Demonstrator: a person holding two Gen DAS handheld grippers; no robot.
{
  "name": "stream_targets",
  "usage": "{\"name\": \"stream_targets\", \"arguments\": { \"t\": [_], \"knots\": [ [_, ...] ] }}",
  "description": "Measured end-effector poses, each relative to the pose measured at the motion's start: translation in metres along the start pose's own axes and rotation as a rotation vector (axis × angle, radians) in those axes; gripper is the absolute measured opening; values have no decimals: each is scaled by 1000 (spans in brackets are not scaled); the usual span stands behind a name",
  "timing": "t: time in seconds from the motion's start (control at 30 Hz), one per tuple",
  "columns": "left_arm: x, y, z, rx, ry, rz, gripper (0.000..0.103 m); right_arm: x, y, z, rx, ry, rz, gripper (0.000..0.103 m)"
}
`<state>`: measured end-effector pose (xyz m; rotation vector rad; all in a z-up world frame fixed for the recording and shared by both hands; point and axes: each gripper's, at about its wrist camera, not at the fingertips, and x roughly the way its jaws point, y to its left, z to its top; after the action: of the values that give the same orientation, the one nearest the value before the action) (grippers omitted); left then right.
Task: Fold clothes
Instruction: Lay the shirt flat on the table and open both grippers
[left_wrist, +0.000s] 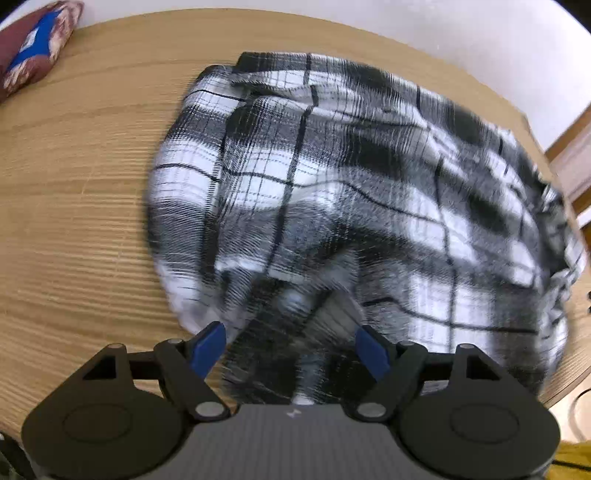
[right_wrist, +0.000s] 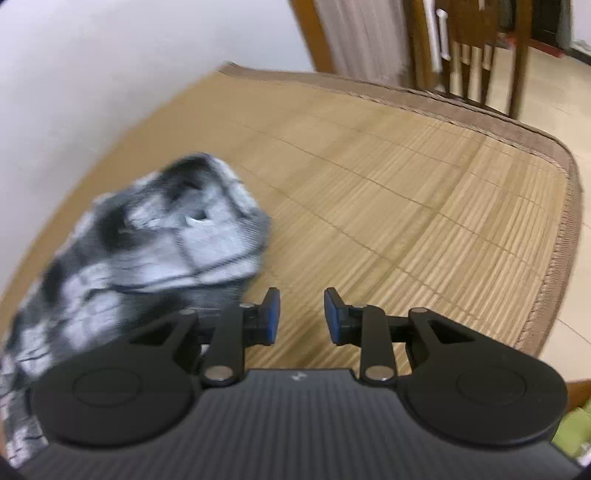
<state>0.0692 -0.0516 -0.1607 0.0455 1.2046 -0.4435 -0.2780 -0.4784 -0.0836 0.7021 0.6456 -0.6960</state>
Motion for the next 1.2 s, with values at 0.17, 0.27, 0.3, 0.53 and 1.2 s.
{"name": "stream_targets", "arguments": {
  "t": [0.17,0.27,0.3,0.53,1.2],
  "knots": [
    [-10,2,4,-12,-60,28,80,-18,46,-18,-152,55,201,57],
    [-8,8,15,-18,-77,9,80,-28,90,-36,-319,122,361,58],
    [-6,11,19,-20,-77,-3,80,-33,106,-45,-404,145,413,58],
    [31,30,43,43,14,-83,80,-54,199,-124,-997,177,551,73],
    [31,50,11,206,50,-184,57,-131,131,-156,-1130,326,333,7]
  ]
}}
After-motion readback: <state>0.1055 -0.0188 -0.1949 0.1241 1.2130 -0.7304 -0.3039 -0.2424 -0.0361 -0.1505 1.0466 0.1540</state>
